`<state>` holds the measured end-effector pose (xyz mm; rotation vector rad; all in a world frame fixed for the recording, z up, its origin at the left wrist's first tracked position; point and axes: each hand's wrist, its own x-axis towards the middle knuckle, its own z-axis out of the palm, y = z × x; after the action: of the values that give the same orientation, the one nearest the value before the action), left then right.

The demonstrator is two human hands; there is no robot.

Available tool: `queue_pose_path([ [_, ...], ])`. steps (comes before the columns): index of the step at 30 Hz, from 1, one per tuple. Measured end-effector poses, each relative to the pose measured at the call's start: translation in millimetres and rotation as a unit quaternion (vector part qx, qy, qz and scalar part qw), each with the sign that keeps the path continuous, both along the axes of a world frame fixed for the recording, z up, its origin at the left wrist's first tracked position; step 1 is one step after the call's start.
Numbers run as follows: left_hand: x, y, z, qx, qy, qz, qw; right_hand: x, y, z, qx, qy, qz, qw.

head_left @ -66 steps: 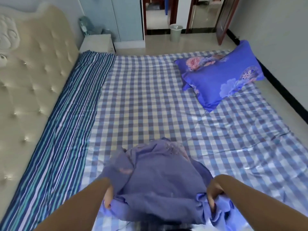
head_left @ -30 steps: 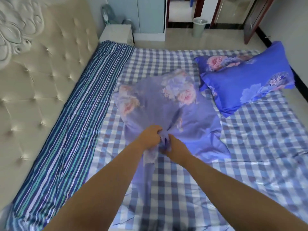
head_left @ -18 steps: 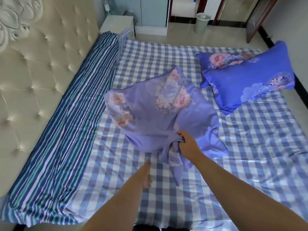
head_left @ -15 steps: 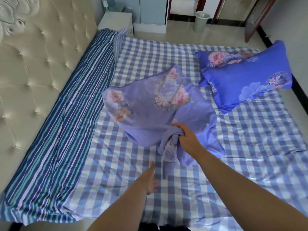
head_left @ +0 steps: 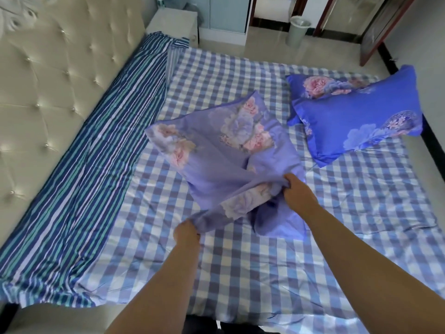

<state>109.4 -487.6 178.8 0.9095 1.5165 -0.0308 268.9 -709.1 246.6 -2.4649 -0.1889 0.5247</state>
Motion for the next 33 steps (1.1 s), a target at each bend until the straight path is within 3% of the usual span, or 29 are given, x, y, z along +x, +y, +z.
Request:
queue_pose_path([
  [1, -0.4, 6.6, 5.3, 0.060, 0.002, -0.008, 0.998, -3.6, -13.7, -13.0, -0.113, 0.067, 0.055, 0.990],
  [2, 0.9, 10.5, 12.7, 0.133, -0.028, -0.014, 0.991, -13.7, -21.8, -17.9, -0.217, 0.140, 0.139, 0.956],
  [3, 3.9, 10.9, 22.3, 0.208, -0.057, -0.059, 0.975, -23.7, -24.1, -23.5, -0.285, 0.202, 0.202, 0.915],
  [4, 6.7, 11.0, 31.8, 0.242, -0.091, -0.070, 0.964, -25.3, -22.4, -34.0, -0.305, 0.196, 0.269, 0.892],
  [5, 10.7, 7.9, 37.5, 0.271, -0.113, -0.147, 0.944, -28.2, -15.9, -40.7, -0.247, 0.171, 0.253, 0.920],
  [6, 13.5, 1.5, 43.9, 0.297, -0.141, -0.242, 0.913, -32.8, -1.1, -43.3, -0.096, 0.198, 0.200, 0.955],
  [7, 14.7, -7.0, 52.1, 0.333, -0.161, -0.355, 0.858, -36.1, 11.0, -43.8, 0.043, 0.225, 0.085, 0.970],
  [8, 13.6, -17.1, 59.7, 0.373, -0.167, -0.471, 0.782, -37.6, 25.5, -35.9, 0.126, 0.177, 0.013, 0.976],
  [9, 12.0, -27.0, 64.3, 0.409, -0.165, -0.562, 0.700, -41.8, 38.0, -27.0, 0.175, 0.228, -0.035, 0.957],
  [10, 9.0, -37.7, 68.3, 0.436, -0.167, -0.626, 0.625, -44.6, 52.4, -15.4, 0.185, 0.311, -0.046, 0.931],
  [11, 5.4, -46.0, 70.3, 0.449, -0.168, -0.661, 0.577, -48.1, 65.1, -3.8, 0.165, 0.351, -0.018, 0.921],
  [12, 2.9, -54.8, 74.0, 0.446, -0.168, -0.674, 0.564, -52.1, 75.0, 4.3, 0.125, 0.356, 0.043, 0.925],
  [15, -4.0, -62.9, 77.6, 0.429, -0.133, -0.684, 0.575, -56.1, 87.9, 13.1, -0.035, 0.257, 0.204, 0.944],
  [17, -11.4, -63.7, 78.8, 0.428, -0.129, -0.672, 0.591, -57.1, 86.0, 5.8, -0.088, 0.249, 0.227, 0.937],
  [21, -22.9, -63.3, 82.3, 0.384, -0.126, -0.642, 0.652, -69.8, 78.9, -8.6, -0.037, 0.396, 0.137, 0.907],
  [24, -26.5, -68.3, 84.0, 0.326, -0.126, -0.621, 0.702, -70.3, 82.0, -30.2, -0.024, 0.373, 0.103, 0.922],
  [26, -29.2, -70.5, 75.5, 0.314, -0.085, -0.612, 0.721, -64.0, 80.9, -38.9, 0.060, 0.365, 0.010, 0.929],
  [28, -35.6, -62.3, 70.7, 0.336, -0.013, -0.586, 0.738, -55.4, 79.0, -41.6, 0.206, 0.392, -0.126, 0.888],
  [31, -43.0, -46.9, 54.9, 0.231, 0.083, -0.567, 0.786, -44.0, 69.9, -31.6, 0.316, 0.397, -0.214, 0.835],
  [32, -45.3, -44.7, 44.6, 0.163, 0.112, -0.600, 0.775, -40.8, 67.9, -27.6, 0.360, 0.426, -0.248, 0.792],
  [33, -49.2, -45.9, 32.4, 0.061, 0.146, -0.654, 0.740, -39.1, 67.8, -24.4, 0.407, 0.459, -0.251, 0.749],
])
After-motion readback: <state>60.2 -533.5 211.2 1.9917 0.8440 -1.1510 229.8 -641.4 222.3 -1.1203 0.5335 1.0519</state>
